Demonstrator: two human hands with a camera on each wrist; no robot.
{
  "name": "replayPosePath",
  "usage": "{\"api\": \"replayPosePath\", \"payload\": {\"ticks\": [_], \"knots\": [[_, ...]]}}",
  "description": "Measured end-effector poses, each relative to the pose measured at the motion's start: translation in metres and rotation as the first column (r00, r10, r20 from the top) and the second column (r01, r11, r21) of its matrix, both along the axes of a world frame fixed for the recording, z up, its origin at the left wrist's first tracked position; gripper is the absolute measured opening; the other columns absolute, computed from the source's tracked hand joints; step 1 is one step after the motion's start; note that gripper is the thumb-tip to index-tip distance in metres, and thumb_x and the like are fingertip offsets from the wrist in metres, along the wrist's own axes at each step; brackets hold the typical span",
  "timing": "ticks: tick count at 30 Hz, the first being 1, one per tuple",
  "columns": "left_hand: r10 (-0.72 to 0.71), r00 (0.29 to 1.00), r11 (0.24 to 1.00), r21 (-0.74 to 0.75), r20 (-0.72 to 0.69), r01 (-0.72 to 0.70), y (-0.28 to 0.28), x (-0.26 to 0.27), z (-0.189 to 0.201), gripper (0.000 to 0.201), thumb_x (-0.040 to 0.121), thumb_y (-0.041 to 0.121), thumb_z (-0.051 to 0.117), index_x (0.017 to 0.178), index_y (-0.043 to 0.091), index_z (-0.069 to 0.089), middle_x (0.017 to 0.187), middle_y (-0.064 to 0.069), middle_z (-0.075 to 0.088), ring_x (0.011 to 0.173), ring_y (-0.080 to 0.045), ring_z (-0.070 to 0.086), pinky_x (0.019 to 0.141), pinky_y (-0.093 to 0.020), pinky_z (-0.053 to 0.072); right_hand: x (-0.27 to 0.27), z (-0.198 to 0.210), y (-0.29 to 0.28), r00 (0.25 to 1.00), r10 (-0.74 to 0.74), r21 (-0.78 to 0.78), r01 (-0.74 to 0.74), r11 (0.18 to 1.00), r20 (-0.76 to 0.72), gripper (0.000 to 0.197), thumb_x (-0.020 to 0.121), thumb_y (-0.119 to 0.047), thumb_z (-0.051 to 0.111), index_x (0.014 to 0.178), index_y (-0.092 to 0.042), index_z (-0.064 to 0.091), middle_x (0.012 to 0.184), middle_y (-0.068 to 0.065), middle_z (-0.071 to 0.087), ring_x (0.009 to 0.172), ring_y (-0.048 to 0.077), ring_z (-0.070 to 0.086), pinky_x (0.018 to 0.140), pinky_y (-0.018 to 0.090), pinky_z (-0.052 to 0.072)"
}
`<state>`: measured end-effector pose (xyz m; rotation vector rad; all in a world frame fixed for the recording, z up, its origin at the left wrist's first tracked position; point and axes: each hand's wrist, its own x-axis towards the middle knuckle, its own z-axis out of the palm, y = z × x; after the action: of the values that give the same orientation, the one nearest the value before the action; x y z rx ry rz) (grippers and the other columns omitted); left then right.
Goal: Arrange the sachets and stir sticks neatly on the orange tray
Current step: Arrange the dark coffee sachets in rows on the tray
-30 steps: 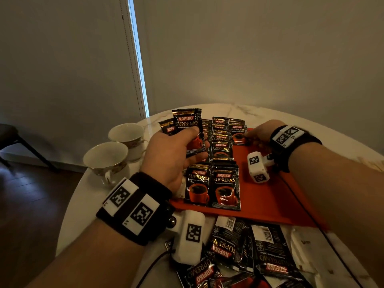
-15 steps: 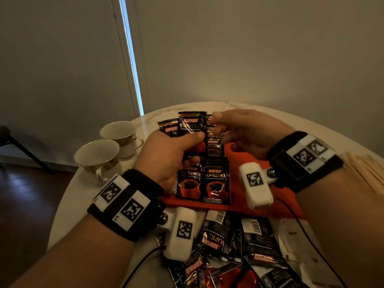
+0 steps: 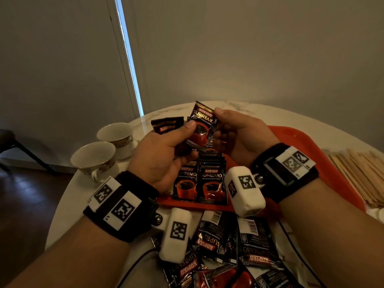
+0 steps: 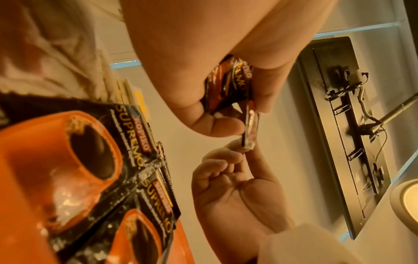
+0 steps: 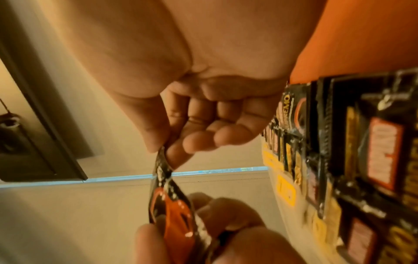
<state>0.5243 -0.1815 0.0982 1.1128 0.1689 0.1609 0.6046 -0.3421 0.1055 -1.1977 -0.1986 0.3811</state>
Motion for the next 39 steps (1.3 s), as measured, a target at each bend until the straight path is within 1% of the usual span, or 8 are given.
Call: {"api": "replayPosePath", "payload": {"ticks": [6, 11, 16, 19, 23, 28, 30, 39], "knots": [[0.068, 0.998, 0.998, -0.006, 0.001, -0.068, 0.003, 0.002, -0.001, 0.016, 0.091, 0.013, 0.074, 0.106, 0.006, 0.073, 0.099, -0.011, 0.08, 0.084, -0.02, 0.077, 0.06, -0.028, 0.059, -0.003, 0.001, 0.006, 0.992, -0.023, -0.053, 0.029, 0.998, 0.121, 0.016, 0.092, -0.026, 0.072, 0.089, -0.012, 0.066, 0.067, -0.003, 0.063, 0.058, 0.01, 0.054, 0.058, 0.025, 0.049], [0.106, 0.994, 0.994, -0.001, -0.001, -0.106, 0.005, 0.004, -0.003, 0.023, 0.092, 0.016, 0.075, 0.111, 0.004, 0.073, 0.1, -0.011, 0.08, 0.086, -0.02, 0.077, 0.062, -0.027, 0.06, -0.009, 0.004, 0.008, 0.971, 0.099, -0.186, -0.058, 0.981, 0.217, 0.011, 0.091, -0.004, 0.068, 0.102, -0.003, 0.066, 0.092, 0.011, 0.07, 0.075, 0.018, 0.066, 0.066, 0.03, 0.06], [0.133, 0.991, 0.987, -0.085, -0.02, -0.135, 0.005, 0.006, -0.002, 0.011, 0.097, 0.013, 0.069, 0.106, 0.007, 0.069, 0.086, -0.007, 0.078, 0.08, -0.023, 0.077, 0.071, -0.035, 0.065, 0.015, 0.018, -0.007, 0.971, -0.2, -0.061, 0.209, 0.976, 0.13, 0.013, 0.095, -0.002, 0.063, 0.106, -0.008, 0.064, 0.082, 0.005, 0.073, 0.062, 0.013, 0.066, 0.059, 0.026, 0.056], [0.147, 0.989, 0.98, -0.13, -0.029, -0.15, 0.006, 0.008, -0.003, 0.016, 0.099, 0.005, 0.052, 0.113, 0.004, 0.061, 0.091, -0.014, 0.078, 0.087, -0.032, 0.078, 0.072, -0.039, 0.065, 0.049, 0.016, -0.027, 0.919, -0.394, -0.141, 0.39, 0.91, -0.001, 0.009, 0.097, -0.005, 0.057, 0.098, -0.01, 0.064, 0.074, 0.002, 0.066, 0.053, 0.008, 0.059, 0.052, 0.023, 0.05], [0.107, 0.994, 0.979, -0.173, -0.005, -0.106, 0.007, 0.005, -0.001, 0.028, 0.101, 0.008, 0.038, 0.118, -0.002, 0.058, 0.095, -0.02, 0.077, 0.093, -0.037, 0.077, 0.078, -0.043, 0.065, 0.087, -0.007, -0.047, 0.909, -0.404, -0.441, 0.323, 0.838, -0.101, 0.017, 0.095, -0.004, 0.054, 0.079, -0.01, 0.054, 0.052, 0.001, 0.051, 0.041, 0.011, 0.045, 0.044, 0.02, 0.04], [0.135, 0.991, 0.983, -0.124, -0.016, -0.136, 0.007, 0.004, 0.002, 0.024, 0.102, 0.01, 0.039, 0.103, 0.003, 0.062, 0.088, -0.017, 0.077, 0.095, -0.037, 0.077, 0.079, -0.045, 0.063, 0.1, -0.027, -0.049, 0.934, -0.355, -0.73, 0.27, 0.628, 0.039, 0.014, 0.091, -0.003, 0.069, 0.077, -0.002, 0.066, 0.07, 0.011, 0.066, 0.071, 0.025, 0.062, 0.079, 0.039, 0.05], [0.147, 0.988, 0.983, -0.109, -0.037, -0.15, 0.008, 0.005, 0.001, 0.021, 0.101, 0.011, 0.041, 0.105, 0.004, 0.061, 0.089, -0.017, 0.077, 0.098, -0.038, 0.076, 0.078, -0.044, 0.064, 0.101, -0.029, -0.047, 0.939, -0.333, -0.784, 0.266, 0.56, 0.081, 0.009, 0.088, -0.008, 0.075, 0.084, -0.001, 0.071, 0.076, 0.011, 0.068, 0.077, 0.025, 0.062, 0.082, 0.039, 0.052], [0.126, 0.99, 0.989, -0.067, -0.069, -0.131, 0.01, 0.007, -0.001, 0.02, 0.101, 0.012, 0.044, 0.112, 0.006, 0.06, 0.096, -0.016, 0.079, 0.095, -0.034, 0.078, 0.078, -0.044, 0.065, 0.104, -0.025, -0.043, 0.956, -0.271, -0.882, 0.223, 0.415, 0.113, 0.021, 0.086, -0.022, 0.08, 0.09, -0.003, 0.074, 0.07, 0.005, 0.064, 0.06, 0.016, 0.054, 0.053, 0.028, 0.042]]}}
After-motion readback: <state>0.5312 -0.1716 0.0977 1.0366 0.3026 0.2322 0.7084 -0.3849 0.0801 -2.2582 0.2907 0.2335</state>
